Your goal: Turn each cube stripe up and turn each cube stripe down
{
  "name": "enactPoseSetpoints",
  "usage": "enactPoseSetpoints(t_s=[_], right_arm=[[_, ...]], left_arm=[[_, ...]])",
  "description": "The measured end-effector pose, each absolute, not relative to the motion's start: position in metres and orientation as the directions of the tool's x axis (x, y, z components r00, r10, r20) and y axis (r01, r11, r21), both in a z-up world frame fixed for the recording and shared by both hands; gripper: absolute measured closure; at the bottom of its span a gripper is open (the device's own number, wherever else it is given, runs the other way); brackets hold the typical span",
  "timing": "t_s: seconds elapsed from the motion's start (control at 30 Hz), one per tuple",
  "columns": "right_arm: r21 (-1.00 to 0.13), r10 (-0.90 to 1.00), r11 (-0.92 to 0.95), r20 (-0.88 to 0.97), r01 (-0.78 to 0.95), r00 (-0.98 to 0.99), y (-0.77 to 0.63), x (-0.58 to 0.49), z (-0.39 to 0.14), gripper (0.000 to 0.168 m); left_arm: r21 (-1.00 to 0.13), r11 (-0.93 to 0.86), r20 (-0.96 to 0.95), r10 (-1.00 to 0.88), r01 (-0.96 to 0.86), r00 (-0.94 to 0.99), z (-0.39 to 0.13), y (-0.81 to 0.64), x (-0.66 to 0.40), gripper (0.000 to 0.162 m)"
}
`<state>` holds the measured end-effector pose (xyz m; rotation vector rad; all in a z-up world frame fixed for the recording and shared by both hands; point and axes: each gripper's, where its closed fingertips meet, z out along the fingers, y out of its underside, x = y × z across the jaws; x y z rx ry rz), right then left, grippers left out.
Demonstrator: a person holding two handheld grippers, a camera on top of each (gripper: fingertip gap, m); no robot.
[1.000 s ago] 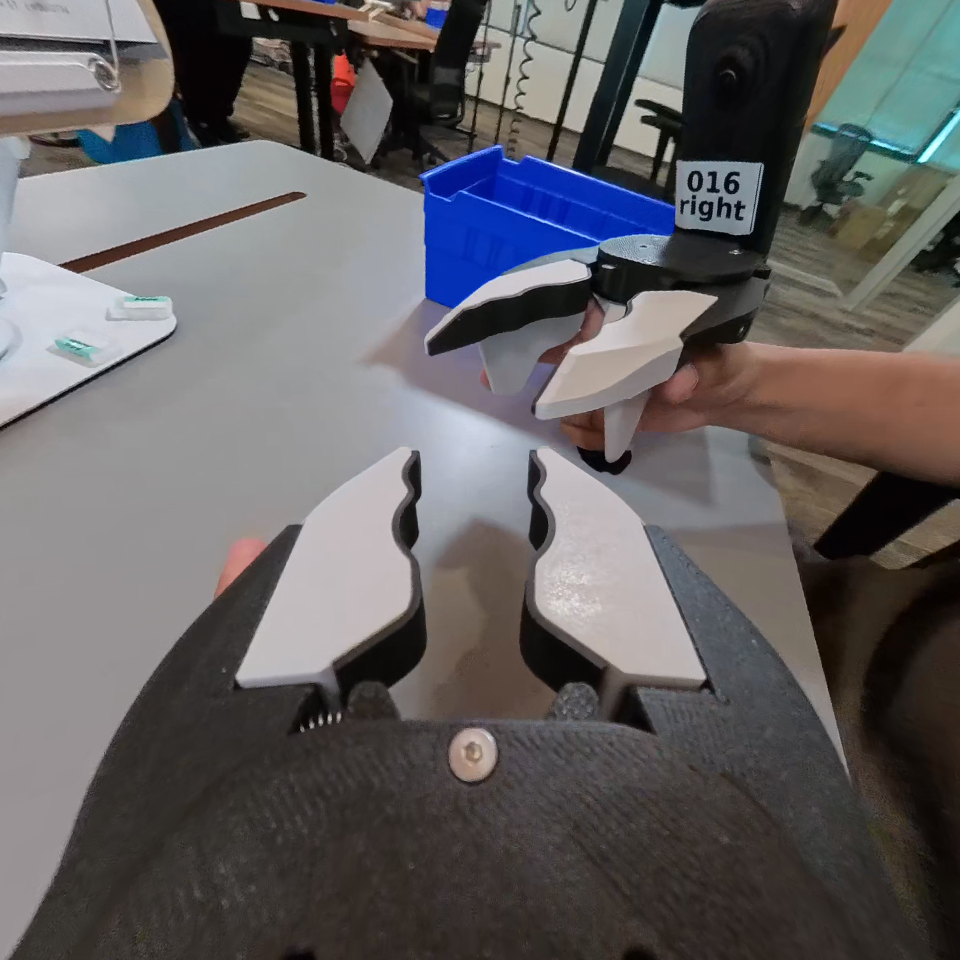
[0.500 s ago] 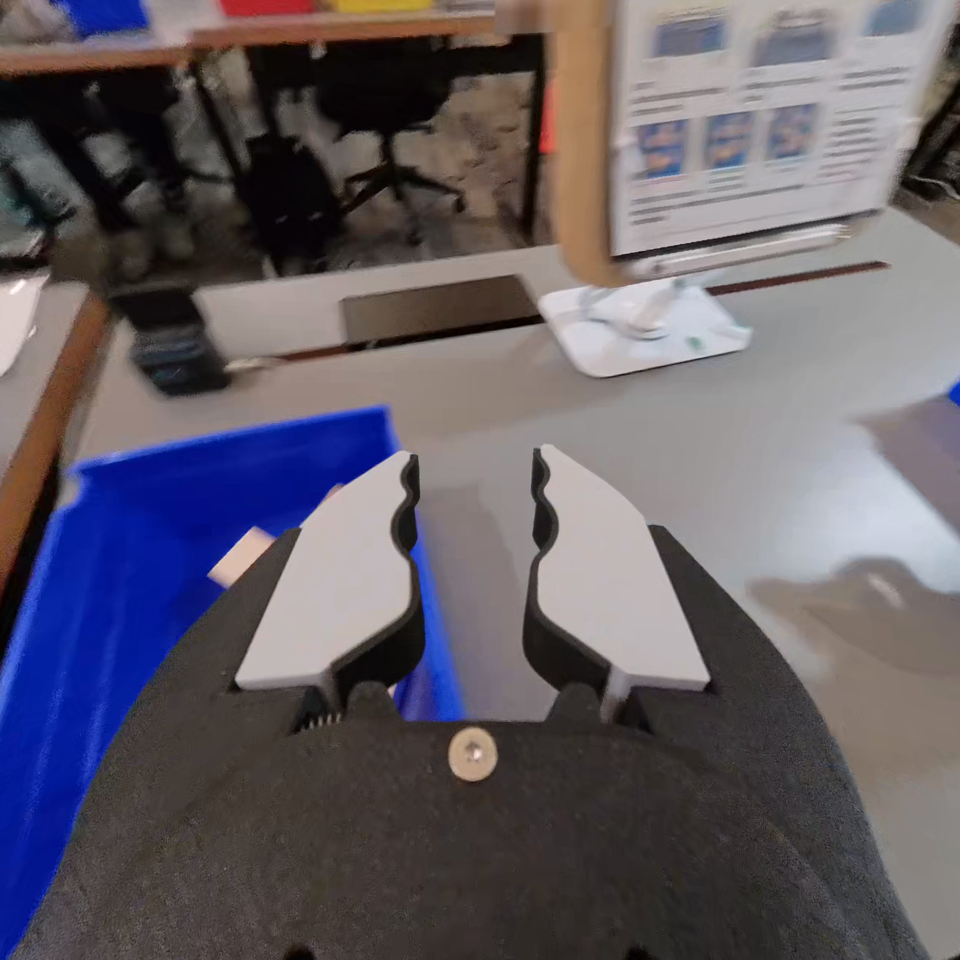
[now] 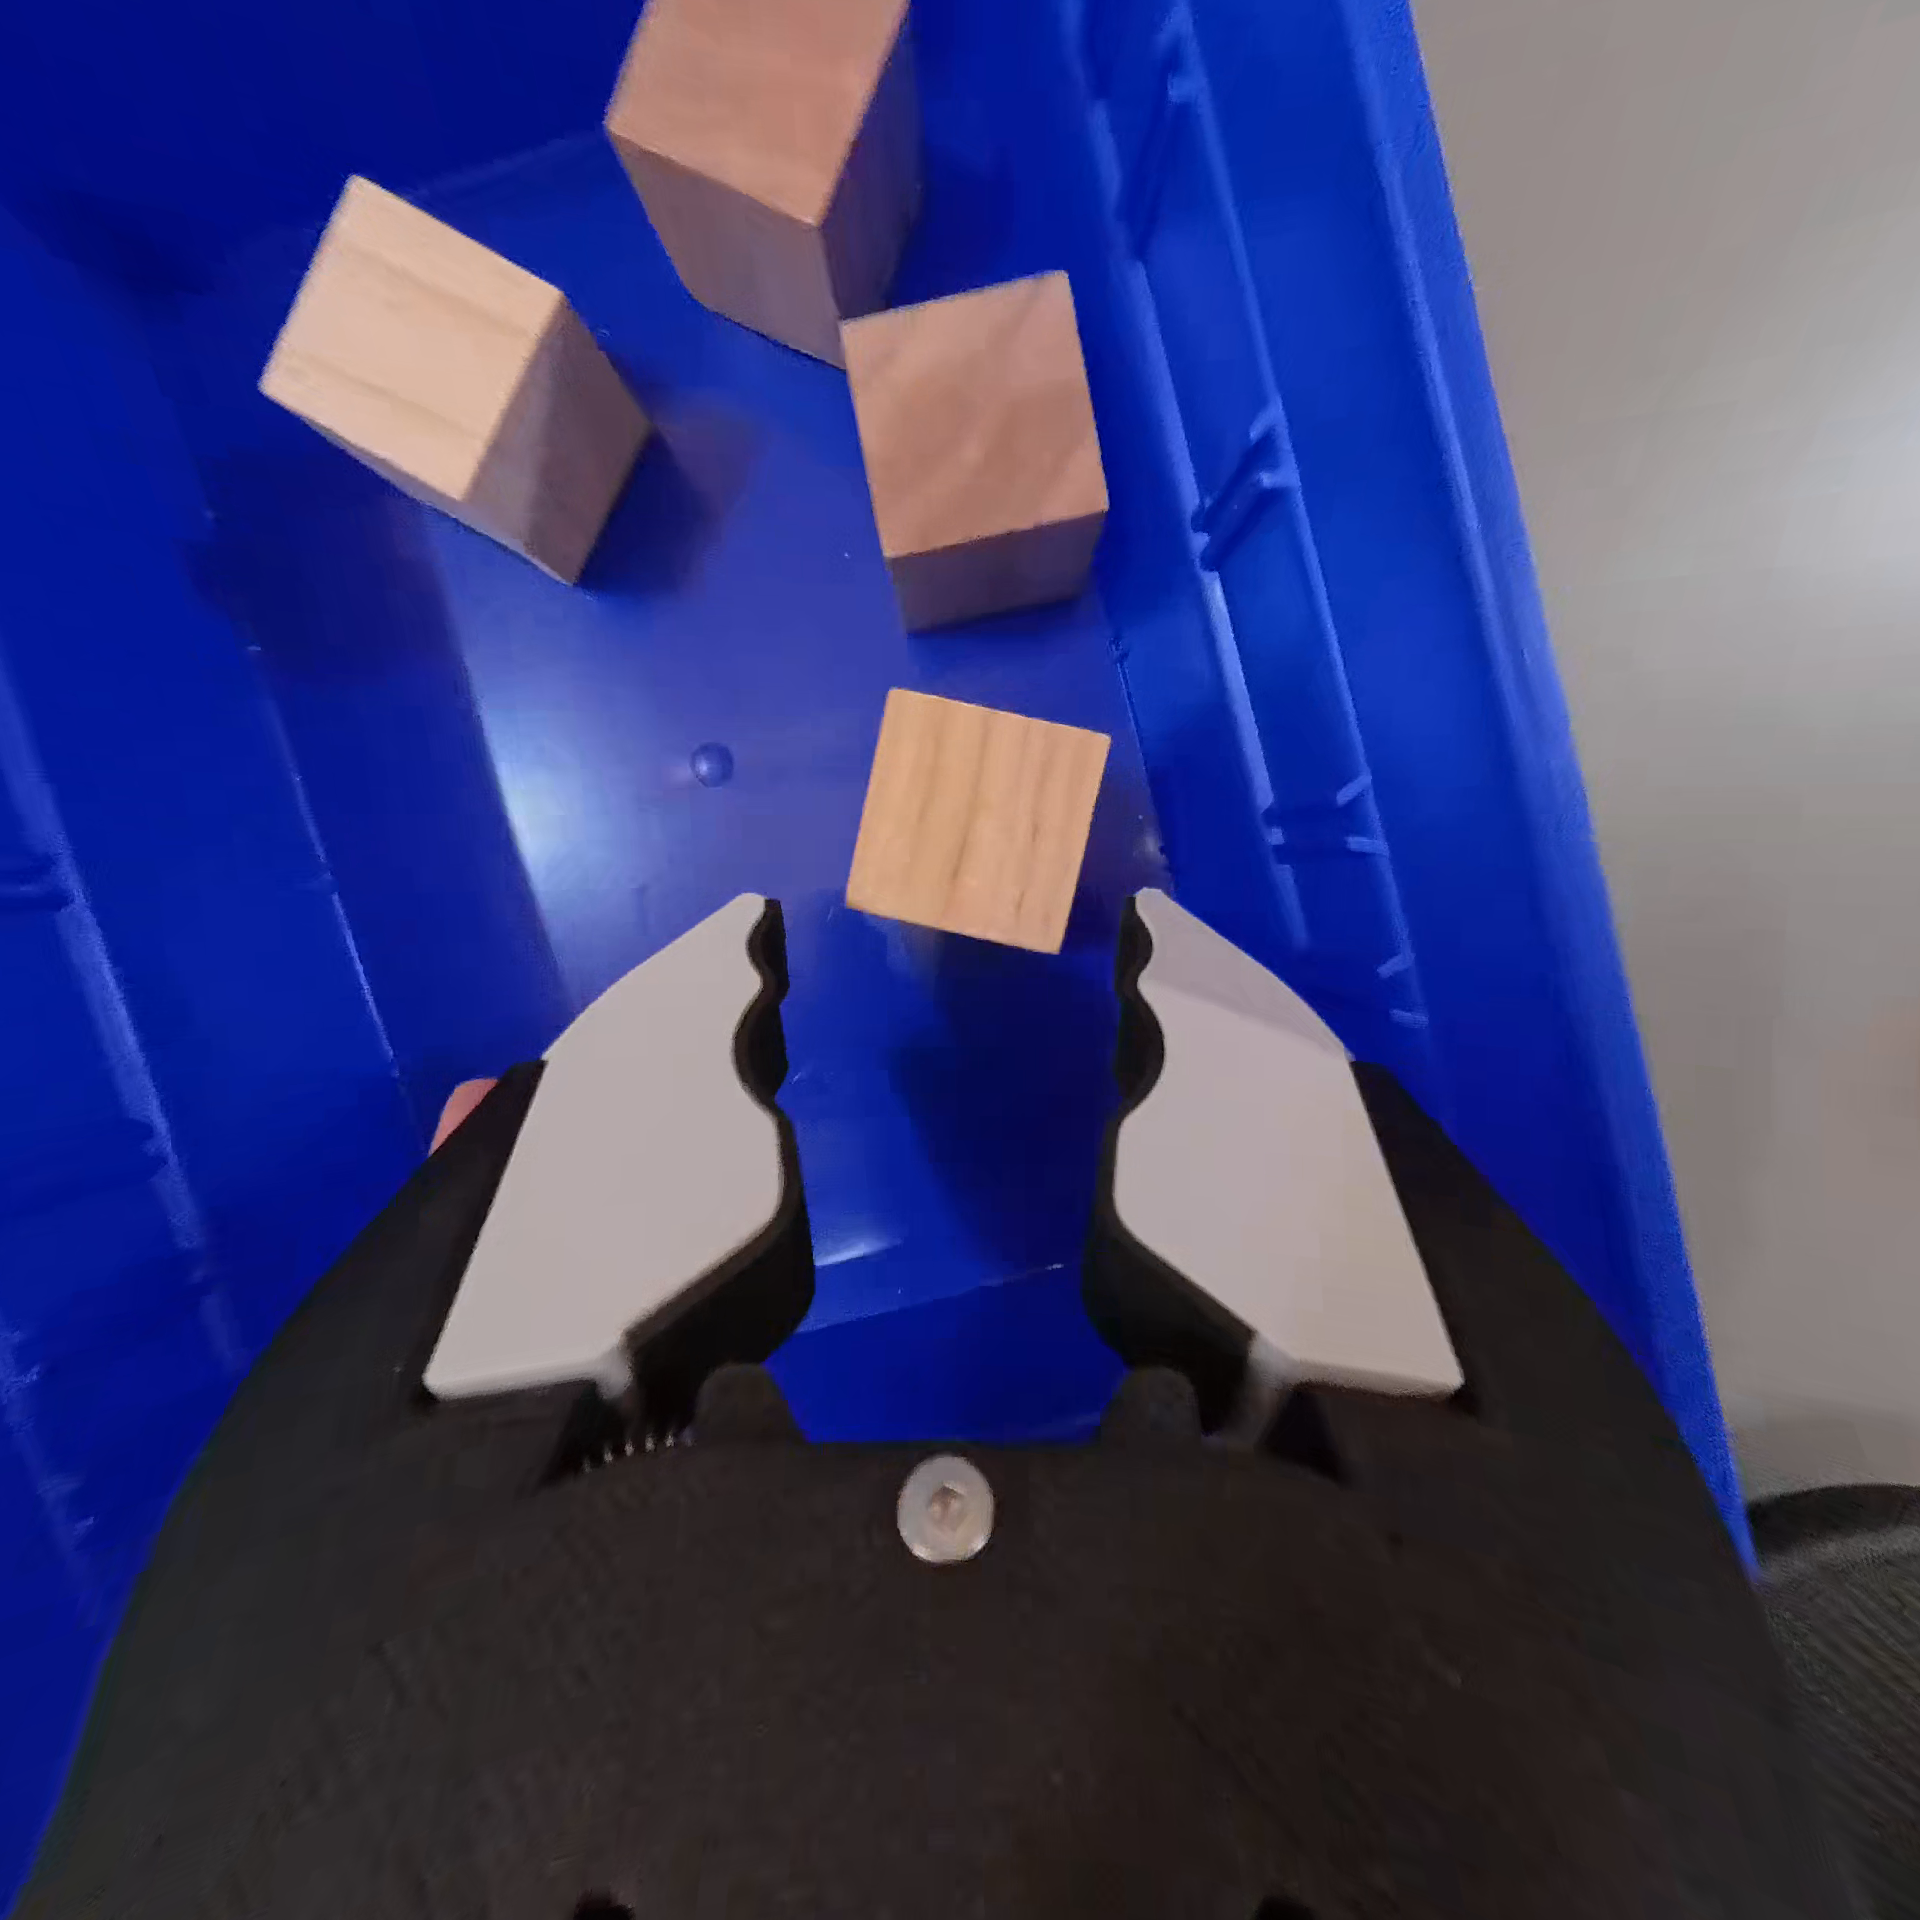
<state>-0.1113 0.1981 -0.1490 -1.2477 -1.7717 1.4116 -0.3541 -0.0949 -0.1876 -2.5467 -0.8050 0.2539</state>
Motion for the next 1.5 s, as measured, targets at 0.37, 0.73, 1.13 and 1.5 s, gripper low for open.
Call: enactPoseSetpoints(t_s=[0.37, 0.73, 1.13, 1.5], right_arm=[[-0.958, 0.911, 0.016, -0.104, 0.288, -0.399, 0.210, -0.105, -0.138, 0.122], [-0.952, 0.908, 0.063, -0.070, 0.299, -0.413, 0.200, -0.107, -0.145, 0.123], [-0.961, 0.916, 0.072, -0.042, 0.268, -0.398, 0.204, -0.106, -0.139, 0.125], [-0.969, 0.927, 0.072, -0.023, 0.238, -0.375, 0.211, -0.107, -0.133, 0.127]], left_arm=[[-0.485, -0.732, -0.127, 0.601, 0.479, 0.789, -0.181, -0.103, -0.367, 0.117], [-0.872, -0.274, 0.115, 0.689, 0.405, 0.715, -0.033, -0.071, -0.366, 0.119], [-0.891, -0.235, 0.348, 0.192, 0.388, 0.917, 0.004, 0.090, -0.237, 0.119], [-0.801, -0.378, 0.509, -0.020, 0.465, 0.861, -0.082, 0.185, -0.154, 0.119]])
